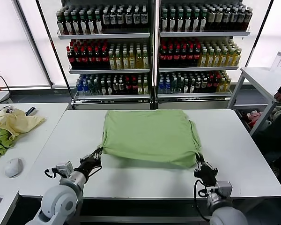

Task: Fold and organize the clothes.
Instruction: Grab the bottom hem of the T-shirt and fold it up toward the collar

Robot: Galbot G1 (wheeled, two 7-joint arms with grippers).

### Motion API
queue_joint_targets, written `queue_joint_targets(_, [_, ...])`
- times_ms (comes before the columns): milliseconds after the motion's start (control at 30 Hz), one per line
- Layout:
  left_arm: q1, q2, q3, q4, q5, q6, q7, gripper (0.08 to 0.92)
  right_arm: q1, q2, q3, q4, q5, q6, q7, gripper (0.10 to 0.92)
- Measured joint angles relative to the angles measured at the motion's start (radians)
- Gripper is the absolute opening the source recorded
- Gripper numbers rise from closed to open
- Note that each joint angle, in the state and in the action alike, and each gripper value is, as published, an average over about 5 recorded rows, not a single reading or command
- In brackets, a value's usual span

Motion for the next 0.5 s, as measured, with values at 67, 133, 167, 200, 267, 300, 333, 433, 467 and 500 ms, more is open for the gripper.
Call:
queue_joint_targets(67, [-0.034,0.001,0.013,0.029,-0.003,-0.004,0.0,0.106,0.04,-0.007,-0.014,-0.03,0.002,0.0,-0.001,0.132])
queue_joint_targets(133, [-0.068,-0.001,0.028,0.06,-0.003,-0.007,0.0,0.106,0.079,-0.012,-0.029,-0.061,0.002,0.0,-0.002,0.132])
queue_joint_targets(167, [-0.084,-0.002,0.037,0.076,-0.001,-0.009,0.0,0.106,0.098,-0.013,-0.037,-0.076,0.002,-0.001,-0.002,0.132])
queue_joint_targets(200, [-0.1,-0.004,0.046,0.091,0.001,-0.011,0.0,0.106,0.118,-0.014,-0.046,-0.092,0.001,-0.002,-0.002,0.132])
queue_joint_targets(267, [-0.129,-0.009,0.064,0.122,0.008,-0.016,0.001,0.106,0.154,-0.015,-0.061,-0.122,-0.001,-0.005,-0.003,0.132])
queue_joint_targets(300, [-0.143,-0.012,0.074,0.138,0.013,-0.018,0.001,0.106,0.172,-0.014,-0.069,-0.138,-0.002,-0.007,-0.003,0.132])
queue_joint_targets(333, [-0.157,-0.015,0.084,0.153,0.019,-0.02,0.001,0.106,0.189,-0.013,-0.077,-0.153,-0.004,-0.009,-0.003,0.132])
queue_joint_targets(433, [-0.195,-0.026,0.111,0.197,0.041,-0.025,-0.001,0.106,0.238,-0.009,-0.099,-0.197,-0.013,-0.013,-0.006,0.132])
queue_joint_targets(467, [-0.206,-0.029,0.119,0.21,0.049,-0.026,-0.002,0.106,0.251,-0.008,-0.106,-0.21,-0.017,-0.015,-0.007,0.132])
queue_joint_targets(500, [-0.217,-0.033,0.127,0.224,0.057,-0.027,-0.004,0.106,0.264,-0.006,-0.113,-0.223,-0.02,-0.018,-0.008,0.132])
